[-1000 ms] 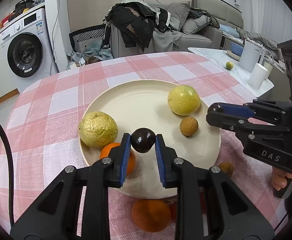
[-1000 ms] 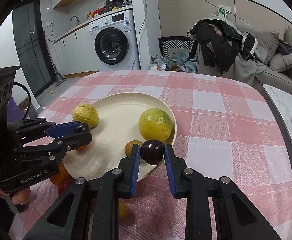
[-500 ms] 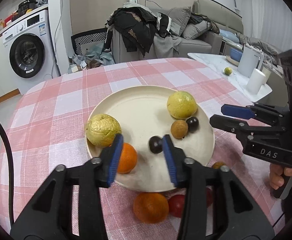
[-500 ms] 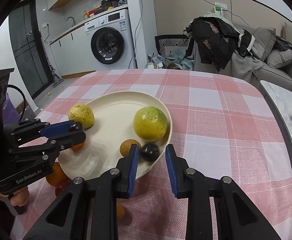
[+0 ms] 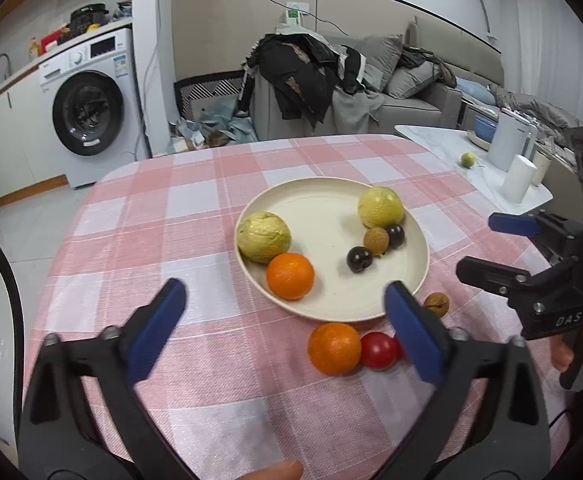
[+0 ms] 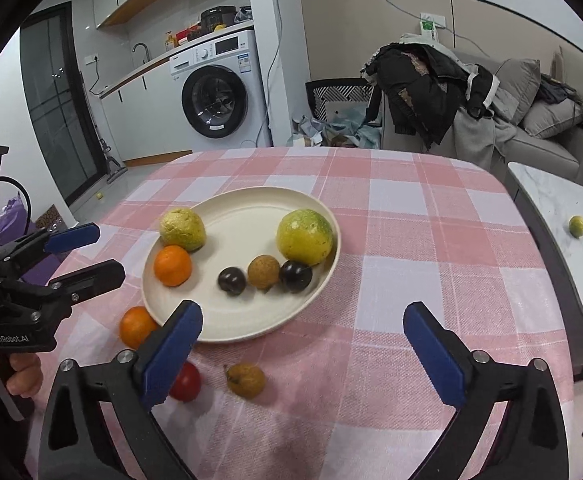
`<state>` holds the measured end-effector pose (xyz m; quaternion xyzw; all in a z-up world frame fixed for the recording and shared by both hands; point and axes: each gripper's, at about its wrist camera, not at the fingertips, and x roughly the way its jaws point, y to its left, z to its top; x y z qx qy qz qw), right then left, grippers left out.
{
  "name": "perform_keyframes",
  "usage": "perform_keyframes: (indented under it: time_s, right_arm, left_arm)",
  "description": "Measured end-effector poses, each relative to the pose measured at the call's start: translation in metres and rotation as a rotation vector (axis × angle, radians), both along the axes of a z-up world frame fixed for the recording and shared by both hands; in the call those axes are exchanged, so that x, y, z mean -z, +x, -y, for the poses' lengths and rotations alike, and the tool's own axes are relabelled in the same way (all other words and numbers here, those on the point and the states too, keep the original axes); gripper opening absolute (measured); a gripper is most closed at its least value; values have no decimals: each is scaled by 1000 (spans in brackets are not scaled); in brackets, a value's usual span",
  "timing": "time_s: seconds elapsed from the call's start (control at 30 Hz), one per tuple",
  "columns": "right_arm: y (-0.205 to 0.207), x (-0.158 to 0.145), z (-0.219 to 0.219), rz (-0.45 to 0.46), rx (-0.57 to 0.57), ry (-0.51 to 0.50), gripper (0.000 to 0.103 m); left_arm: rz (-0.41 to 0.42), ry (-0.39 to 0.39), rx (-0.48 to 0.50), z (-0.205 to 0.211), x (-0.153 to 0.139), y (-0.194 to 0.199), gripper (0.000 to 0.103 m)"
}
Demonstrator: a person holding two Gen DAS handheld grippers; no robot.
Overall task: Organize fruits
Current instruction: 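Withdraw both tools from the plate toward the orange and brown pear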
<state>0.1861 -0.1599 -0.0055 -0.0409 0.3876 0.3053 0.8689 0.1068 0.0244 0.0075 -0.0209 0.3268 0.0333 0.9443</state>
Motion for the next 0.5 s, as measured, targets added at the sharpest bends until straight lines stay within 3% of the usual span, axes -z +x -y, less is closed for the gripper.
perform_keyframes:
  time_s: [0.13,0.27,0.5]
  right_arm:
    - [-16,-7,-5,40,-11,-41,103]
    - [-24,-2,-8,53,-4,-110,103]
    - [-25,4,-4,25,-19,-100,103]
  left_arm:
    - [-1,31,1,3,2,-12,102]
    - [-8,-9,25,2,4,-19,102]
    - [-28,2,30,3,9,-18,102]
